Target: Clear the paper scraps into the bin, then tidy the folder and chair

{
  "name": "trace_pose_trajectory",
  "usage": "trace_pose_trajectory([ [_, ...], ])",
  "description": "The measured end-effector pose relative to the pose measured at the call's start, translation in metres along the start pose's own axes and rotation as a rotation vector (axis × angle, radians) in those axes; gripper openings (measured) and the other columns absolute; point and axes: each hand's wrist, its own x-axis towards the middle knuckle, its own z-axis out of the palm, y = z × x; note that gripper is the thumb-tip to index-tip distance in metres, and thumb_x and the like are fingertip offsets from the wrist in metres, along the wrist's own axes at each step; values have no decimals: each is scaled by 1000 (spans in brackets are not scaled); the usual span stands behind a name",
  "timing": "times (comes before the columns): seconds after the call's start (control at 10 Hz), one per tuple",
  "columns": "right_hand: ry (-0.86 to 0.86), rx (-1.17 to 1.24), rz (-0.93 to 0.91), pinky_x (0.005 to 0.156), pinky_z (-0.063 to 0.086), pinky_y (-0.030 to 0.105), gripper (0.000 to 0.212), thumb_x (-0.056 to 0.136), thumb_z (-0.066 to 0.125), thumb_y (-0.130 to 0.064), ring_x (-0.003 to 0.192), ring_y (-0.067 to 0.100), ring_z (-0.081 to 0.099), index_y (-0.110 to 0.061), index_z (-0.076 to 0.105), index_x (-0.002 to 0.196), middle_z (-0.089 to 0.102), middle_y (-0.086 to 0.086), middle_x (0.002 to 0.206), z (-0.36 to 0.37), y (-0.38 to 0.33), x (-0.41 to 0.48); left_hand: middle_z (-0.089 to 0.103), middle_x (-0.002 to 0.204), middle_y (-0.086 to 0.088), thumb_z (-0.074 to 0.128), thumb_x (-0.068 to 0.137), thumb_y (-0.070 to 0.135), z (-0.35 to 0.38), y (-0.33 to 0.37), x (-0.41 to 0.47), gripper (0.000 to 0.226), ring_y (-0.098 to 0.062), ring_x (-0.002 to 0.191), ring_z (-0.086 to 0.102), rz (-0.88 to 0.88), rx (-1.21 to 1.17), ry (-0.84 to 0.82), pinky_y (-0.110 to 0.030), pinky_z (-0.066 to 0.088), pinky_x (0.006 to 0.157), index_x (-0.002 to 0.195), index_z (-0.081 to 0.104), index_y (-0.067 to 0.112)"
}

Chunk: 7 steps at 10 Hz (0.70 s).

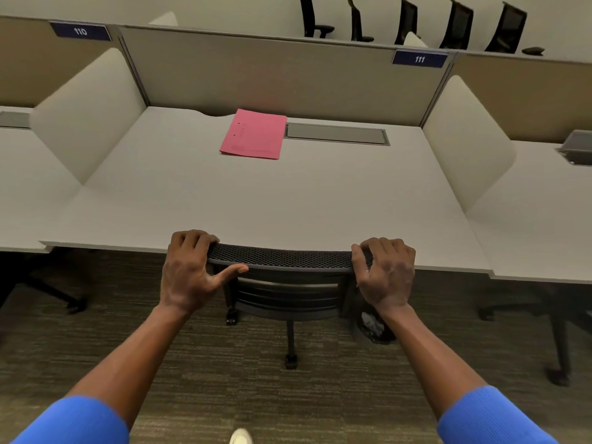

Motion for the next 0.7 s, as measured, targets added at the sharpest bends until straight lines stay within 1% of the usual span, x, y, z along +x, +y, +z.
trace_pose_trajectory([
  [0.3,-28,-3,1,85,41,40,47,100,43,-59,90,22,61,-23,71,91,74,-1,88,1,4,2,62,115,-2,47,84,95,-5,2,2,86,-27,112,53,-3,21,-38,-40,52,86,116,65,17],
  [0.4,-66,1,17,88,43,41,50,99,43,-64,93,21,62,-24,71,92,74,-3,91,-4,4,2,63,114,0,38,85,97,-14,7,3,85,-27,111,55,-7,101,-85,-45,47,92,117,63,22],
  [0.5,-107,1,17,91,46,43,55,98,42,-71,96,20,63,-24,71,96,75,-2,96,-13,2,2,64,118,1,25,84,100,-26,13,5,91,-28,117,56,-14,201,-179,-52,39,108,120,64,25],
  [0.6,-130,-4,13,95,46,45,60,95,44,-77,100,20,65,-24,71,102,75,-2,101,-20,2,4,62,132,-2,11,79,103,-39,21,11,108,-29,135,53,-53,259,-308,-56,25,125,129,64,23],
  [0.7,-108,-6,21,97,46,45,67,93,42,-84,104,20,66,-25,70,107,75,-3,106,-28,-5,7,57,144,-4,6,75,106,-49,28,18,118,-29,146,47,-66,267,-314,-57,15,130,133,64,21],
])
